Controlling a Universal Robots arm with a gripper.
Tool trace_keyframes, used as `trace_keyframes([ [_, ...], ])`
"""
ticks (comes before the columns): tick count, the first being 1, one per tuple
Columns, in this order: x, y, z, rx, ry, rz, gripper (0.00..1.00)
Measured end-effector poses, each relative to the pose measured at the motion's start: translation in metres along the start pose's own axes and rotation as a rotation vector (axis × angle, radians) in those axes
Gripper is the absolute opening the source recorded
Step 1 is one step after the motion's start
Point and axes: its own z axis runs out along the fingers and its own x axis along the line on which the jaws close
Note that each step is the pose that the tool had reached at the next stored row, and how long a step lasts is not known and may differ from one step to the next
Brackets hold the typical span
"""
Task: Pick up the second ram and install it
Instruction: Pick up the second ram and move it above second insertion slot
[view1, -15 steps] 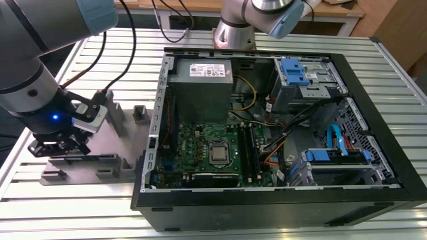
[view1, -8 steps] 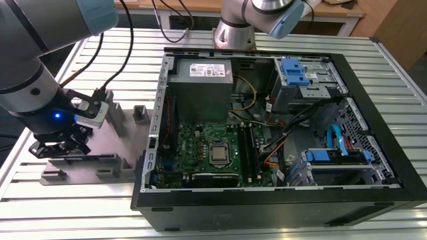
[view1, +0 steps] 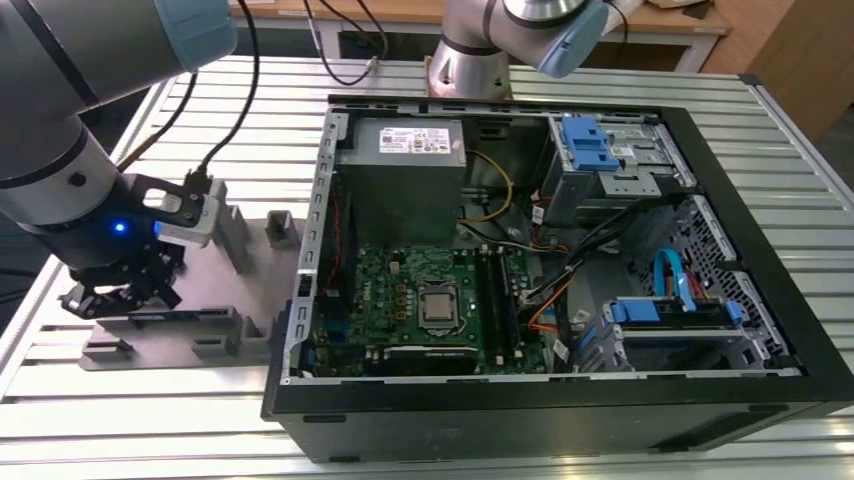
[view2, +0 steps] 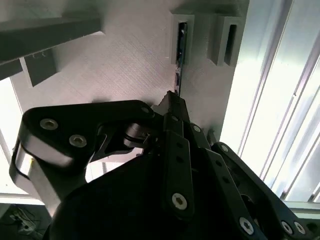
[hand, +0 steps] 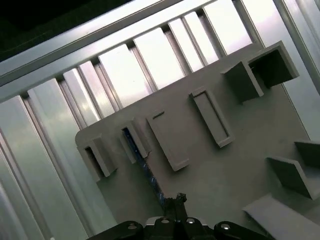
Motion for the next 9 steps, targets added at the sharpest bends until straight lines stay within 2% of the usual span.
trace_keyframes([
  [9, 0.0, 0.0, 0.0, -0.0037, 0.0, -0.112, 0.07],
])
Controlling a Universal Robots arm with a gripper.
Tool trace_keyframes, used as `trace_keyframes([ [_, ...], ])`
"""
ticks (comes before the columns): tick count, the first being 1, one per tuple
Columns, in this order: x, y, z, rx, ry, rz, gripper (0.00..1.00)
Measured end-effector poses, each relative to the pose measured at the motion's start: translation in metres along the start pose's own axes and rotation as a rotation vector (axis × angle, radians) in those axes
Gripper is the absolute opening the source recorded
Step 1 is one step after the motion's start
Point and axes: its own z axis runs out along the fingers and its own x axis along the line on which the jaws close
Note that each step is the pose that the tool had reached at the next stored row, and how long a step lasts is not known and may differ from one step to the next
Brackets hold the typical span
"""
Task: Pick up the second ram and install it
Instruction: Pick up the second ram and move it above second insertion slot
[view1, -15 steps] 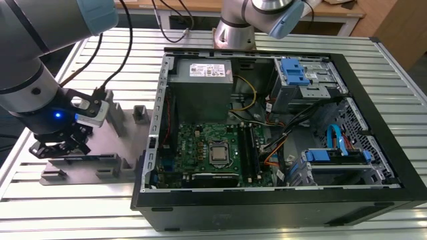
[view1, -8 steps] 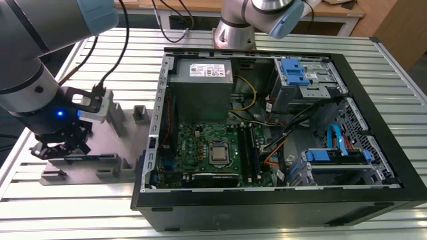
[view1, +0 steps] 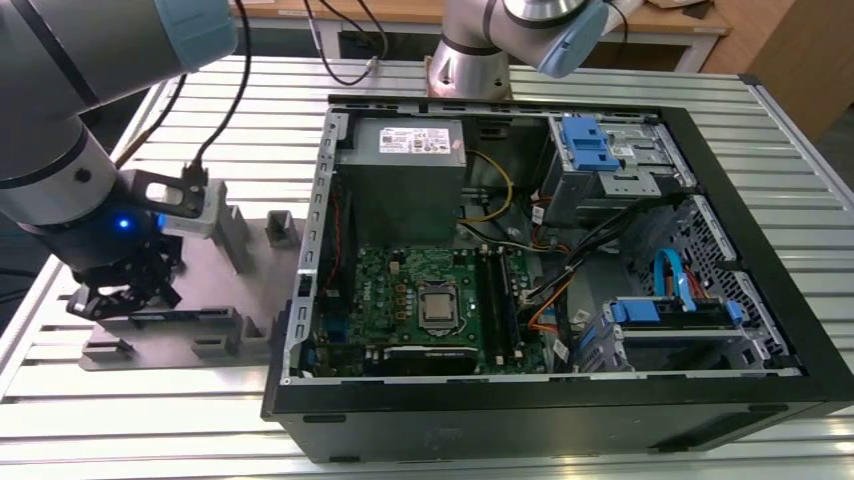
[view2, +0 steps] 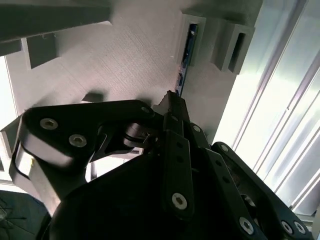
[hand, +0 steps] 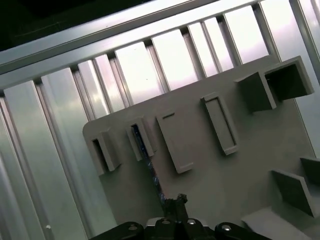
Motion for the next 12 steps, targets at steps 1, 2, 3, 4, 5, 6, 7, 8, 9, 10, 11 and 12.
trace_keyframes([
  [1, 0.0, 0.0, 0.0, -0.0004, 0.0, -0.014, 0.07],
  [2, 0.0, 0.0, 0.0, -0.0009, 0.0, -0.026, 0.07],
  [3, 0.0, 0.0, 0.0, -0.0013, 0.0, -0.038, 0.07],
  [4, 0.0, 0.0, 0.0, -0.0017, 0.0, -0.05, 0.07],
  [5, 0.0, 0.0, 0.0, -0.0021, 0.0, -0.063, 0.07],
  [6, 0.0, 0.0, 0.0, -0.0025, 0.0, -0.075, 0.07],
  [7, 0.0, 0.0, 0.0, -0.0029, 0.0, -0.087, 0.07],
  [8, 0.0, 0.0, 0.0001, -0.0032, -0.0001, -0.1, 0.07],
  [9, 0.0, 0.0, 0.0, -0.0037, 0.0, -0.111, 0.07],
  [10, 0.0, 0.0, 0.0, -0.004, 0.0, -0.121, 0.07],
  [11, 0.0, 0.0, 0.0, -0.0043, 0.0, -0.13, 0.07],
  [12, 0.0, 0.0, 0.0, -0.0046, 0.0, -0.139, 0.07],
])
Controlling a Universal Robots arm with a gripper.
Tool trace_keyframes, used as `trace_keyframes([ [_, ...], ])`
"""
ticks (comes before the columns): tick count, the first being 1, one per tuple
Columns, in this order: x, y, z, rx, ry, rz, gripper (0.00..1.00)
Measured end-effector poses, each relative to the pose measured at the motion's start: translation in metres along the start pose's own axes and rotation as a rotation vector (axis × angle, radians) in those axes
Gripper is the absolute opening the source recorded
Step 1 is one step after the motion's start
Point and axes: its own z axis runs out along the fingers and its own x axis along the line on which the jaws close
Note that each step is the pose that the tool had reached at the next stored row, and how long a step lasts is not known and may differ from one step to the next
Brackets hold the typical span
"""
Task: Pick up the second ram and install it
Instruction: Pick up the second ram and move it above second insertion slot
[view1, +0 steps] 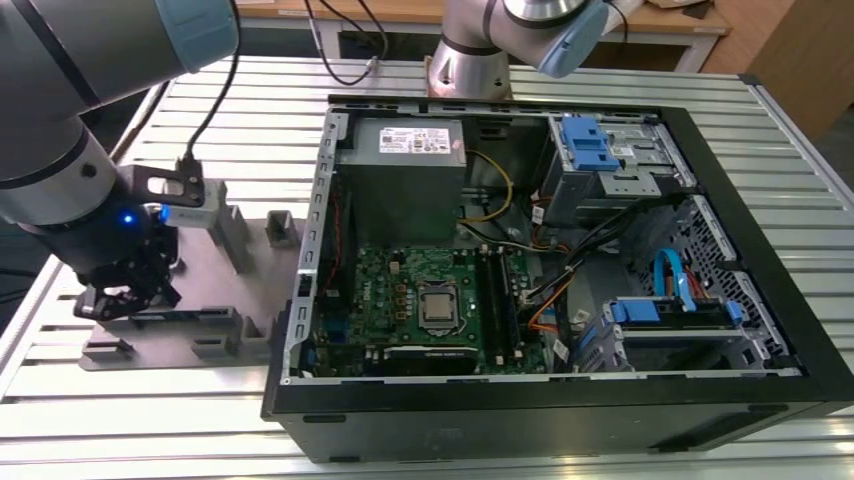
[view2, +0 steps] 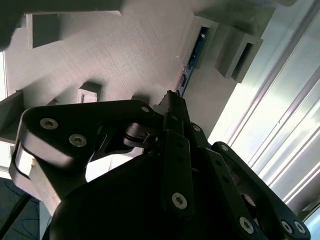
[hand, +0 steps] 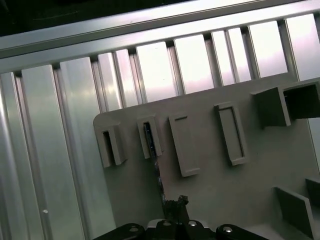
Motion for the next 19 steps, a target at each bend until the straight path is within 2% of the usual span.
trace_keyframes([
  [19, 0.0, 0.0, 0.0, -0.0051, 0.0, -0.157, 0.07],
])
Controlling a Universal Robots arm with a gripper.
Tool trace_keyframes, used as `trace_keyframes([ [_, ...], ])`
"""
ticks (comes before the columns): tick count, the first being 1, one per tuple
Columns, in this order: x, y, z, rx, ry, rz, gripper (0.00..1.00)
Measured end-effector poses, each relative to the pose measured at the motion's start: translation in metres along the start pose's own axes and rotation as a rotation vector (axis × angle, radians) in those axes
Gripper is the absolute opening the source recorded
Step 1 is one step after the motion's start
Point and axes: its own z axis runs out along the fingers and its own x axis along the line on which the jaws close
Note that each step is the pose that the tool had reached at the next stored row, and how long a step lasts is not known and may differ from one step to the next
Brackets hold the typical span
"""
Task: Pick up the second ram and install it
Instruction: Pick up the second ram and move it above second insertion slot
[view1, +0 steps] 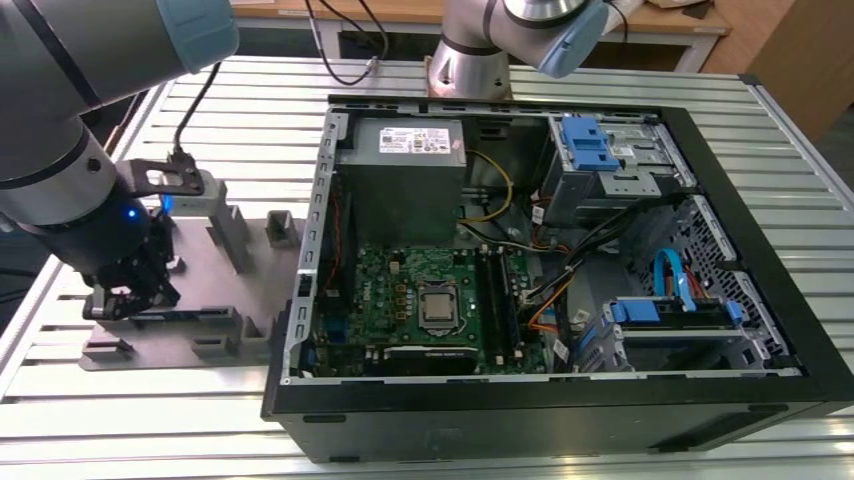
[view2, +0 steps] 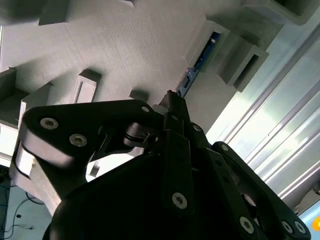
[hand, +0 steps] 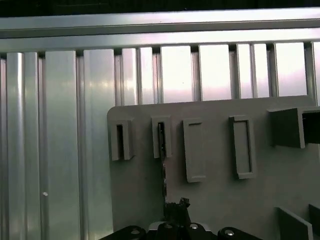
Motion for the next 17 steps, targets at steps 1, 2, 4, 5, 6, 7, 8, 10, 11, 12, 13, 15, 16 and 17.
trace_keyframes([
  [1, 0.0, 0.0, 0.0, -0.0002, -0.0001, -0.008, 0.07],
  [2, 0.0, 0.0, 0.0, -0.0005, 0.0, -0.016, 0.07],
  [4, 0.0, 0.0, 0.0, -0.0007, 0.0, -0.019, 0.07],
  [5, 0.0, 0.0, 0.0, -0.0006, 0.0, -0.019, 0.07],
  [6, 0.0, 0.0, 0.0, -0.0006, 0.0, -0.019, 0.07],
  [7, 0.0, 0.0, 0.0, -0.0006, 0.0, -0.019, 0.07],
  [8, 0.0, 0.0, 0.0, -0.0006, 0.0, -0.019, 0.07],
  [10, 0.0, 0.0, 0.0, -0.0007, 0.0, -0.019, 0.08],
  [11, 0.0, 0.0, 0.0, -0.0006, 0.0, -0.019, 0.14],
  [12, 0.0, 0.0, 0.0, -0.0006, 0.0, -0.019, 0.14],
  [13, 0.0, 0.0, 0.0, -0.0006, 0.0, -0.019, 0.21],
  [15, 0.0, 0.0, 0.0, -0.0006, 0.0, -0.019, 0.27],
  [16, 0.0, 0.0, 0.0, -0.0006, 0.0, -0.019, 0.27],
  [17, 0.0002, 0.0002, 0.0001, -0.0006, 0.0003, -0.019, 0.27],
])
